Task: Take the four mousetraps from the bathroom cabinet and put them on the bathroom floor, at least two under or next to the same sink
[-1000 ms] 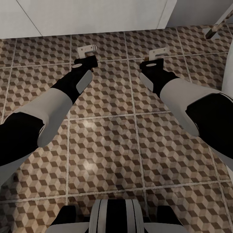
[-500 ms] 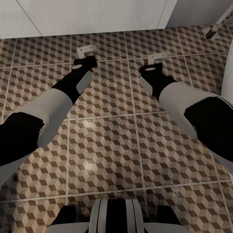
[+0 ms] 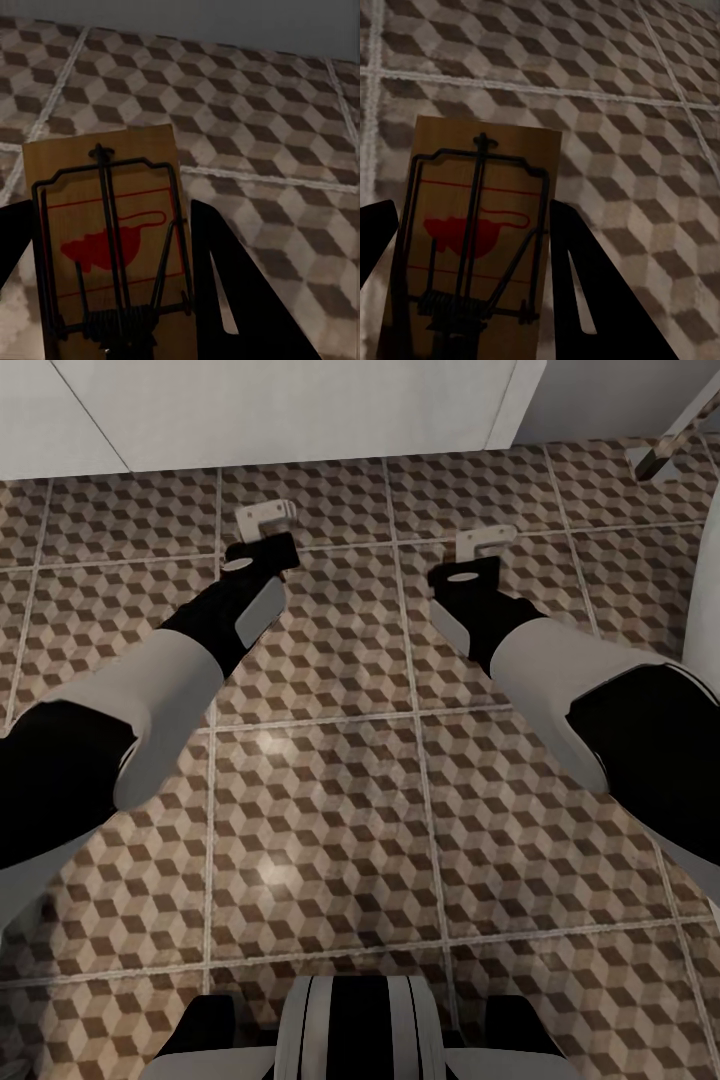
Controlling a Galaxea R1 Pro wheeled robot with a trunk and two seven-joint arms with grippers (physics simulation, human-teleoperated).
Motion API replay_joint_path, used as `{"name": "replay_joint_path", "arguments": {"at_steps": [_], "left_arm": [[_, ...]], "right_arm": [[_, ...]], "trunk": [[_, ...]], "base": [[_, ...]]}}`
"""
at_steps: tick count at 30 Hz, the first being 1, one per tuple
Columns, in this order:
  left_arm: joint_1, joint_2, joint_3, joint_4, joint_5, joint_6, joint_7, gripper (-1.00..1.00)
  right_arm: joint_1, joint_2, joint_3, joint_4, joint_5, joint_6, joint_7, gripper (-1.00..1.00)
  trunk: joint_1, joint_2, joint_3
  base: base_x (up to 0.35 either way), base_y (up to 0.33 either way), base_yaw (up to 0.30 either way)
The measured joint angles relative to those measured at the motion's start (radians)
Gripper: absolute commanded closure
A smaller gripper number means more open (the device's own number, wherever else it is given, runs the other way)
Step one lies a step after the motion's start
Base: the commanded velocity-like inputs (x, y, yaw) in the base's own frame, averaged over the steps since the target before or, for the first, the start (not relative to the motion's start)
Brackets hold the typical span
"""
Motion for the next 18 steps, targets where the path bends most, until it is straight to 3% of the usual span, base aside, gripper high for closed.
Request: {"name": "replay_joint_path", "arguments": {"at_steps": [14,18], "left_arm": [[-0.019,-0.001,0.005,0.006,0.003,0.037,0.005,1.00],[-0.018,-0.002,0.005,0.057,0.003,0.028,0.004,1.00]], "right_arm": [[-0.001,0.000,-0.003,-0.018,-0.001,0.004,0.000,1.00],[0.000,0.000,-0.003,-0.014,-0.001,0.007,0.000,1.00]], "trunk": [[0.000,0.000,0.000],[0.000,0.000,0.000]], "base": [[0.000,0.000,0.000],[0.000,0.000,0.000]]}}
